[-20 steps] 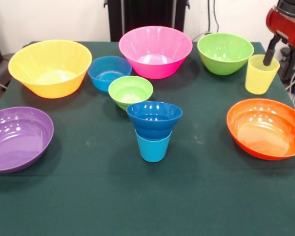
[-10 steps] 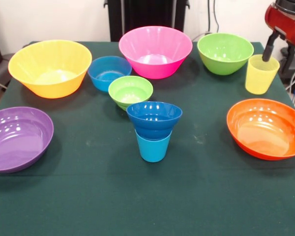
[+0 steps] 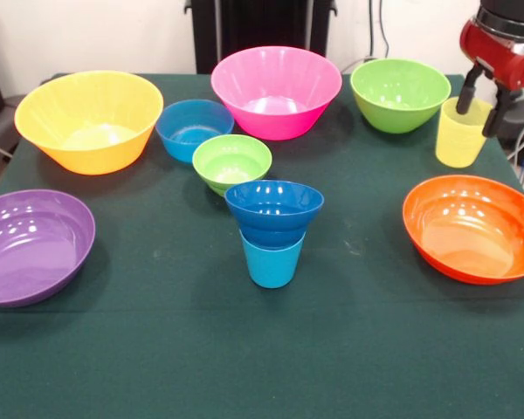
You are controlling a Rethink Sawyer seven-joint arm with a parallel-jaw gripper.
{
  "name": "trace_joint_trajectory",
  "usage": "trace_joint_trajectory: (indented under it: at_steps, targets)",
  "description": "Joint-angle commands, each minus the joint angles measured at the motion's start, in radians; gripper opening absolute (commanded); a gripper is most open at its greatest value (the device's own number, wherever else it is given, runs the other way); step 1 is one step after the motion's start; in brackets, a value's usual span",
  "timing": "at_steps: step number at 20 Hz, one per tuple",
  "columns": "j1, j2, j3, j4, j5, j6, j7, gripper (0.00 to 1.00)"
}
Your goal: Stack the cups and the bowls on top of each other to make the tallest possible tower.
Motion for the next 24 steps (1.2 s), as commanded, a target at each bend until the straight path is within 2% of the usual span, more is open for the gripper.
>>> trace_joint_trajectory:
  at_steps: [1, 11, 24]
  targets:
    - [-0.021, 0.024, 0.186, 0.075, -0.001, -0.083, 0.123, 1.00]
    - [-0.050, 0.065, 0.240, 0.055, -0.003, -0.162, 0.138, 1.00]
    - [-0.056, 0.040, 0.268, 0.109, -0.011, -0.184, 0.140, 1.00]
